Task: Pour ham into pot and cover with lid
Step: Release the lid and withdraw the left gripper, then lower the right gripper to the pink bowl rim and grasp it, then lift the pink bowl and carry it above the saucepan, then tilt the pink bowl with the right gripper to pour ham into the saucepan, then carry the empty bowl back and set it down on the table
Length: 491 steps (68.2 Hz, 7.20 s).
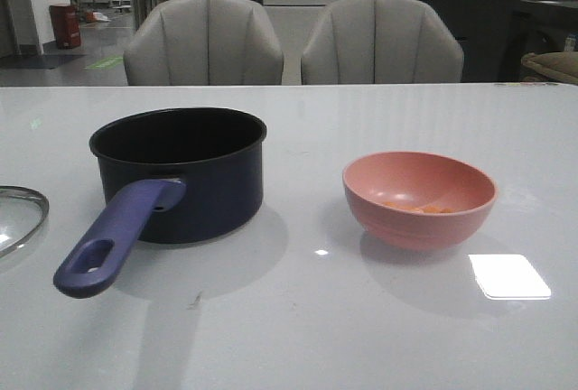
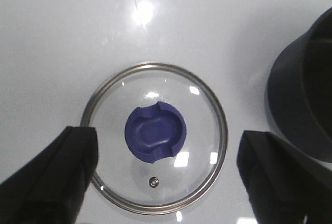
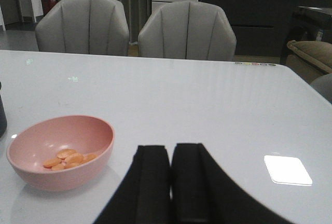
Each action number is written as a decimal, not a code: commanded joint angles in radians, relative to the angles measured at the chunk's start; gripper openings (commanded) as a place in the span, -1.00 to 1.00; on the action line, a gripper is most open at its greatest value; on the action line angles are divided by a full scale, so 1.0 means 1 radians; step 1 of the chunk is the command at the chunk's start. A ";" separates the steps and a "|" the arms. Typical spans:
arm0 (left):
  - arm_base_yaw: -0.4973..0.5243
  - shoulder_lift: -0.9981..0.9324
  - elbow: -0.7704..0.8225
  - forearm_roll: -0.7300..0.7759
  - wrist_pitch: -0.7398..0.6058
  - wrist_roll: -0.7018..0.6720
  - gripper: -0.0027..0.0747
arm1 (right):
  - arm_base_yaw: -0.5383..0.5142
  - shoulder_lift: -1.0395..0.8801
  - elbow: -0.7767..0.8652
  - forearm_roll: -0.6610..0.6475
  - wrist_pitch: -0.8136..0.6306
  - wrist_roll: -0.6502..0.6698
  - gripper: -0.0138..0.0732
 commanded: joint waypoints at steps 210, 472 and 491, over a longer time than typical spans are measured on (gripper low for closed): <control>-0.370 -1.232 0.695 0.019 -0.366 0.002 0.58 | 0.106 1.738 -1.087 0.276 0.294 -0.009 0.36; -0.370 -1.232 0.695 0.019 -0.366 0.002 0.58 | 0.468 1.564 -1.222 0.399 -0.133 -0.374 -0.37; -0.370 -1.232 0.695 0.019 -0.366 0.002 0.58 | 0.249 1.525 -1.221 0.439 0.273 -0.363 -0.37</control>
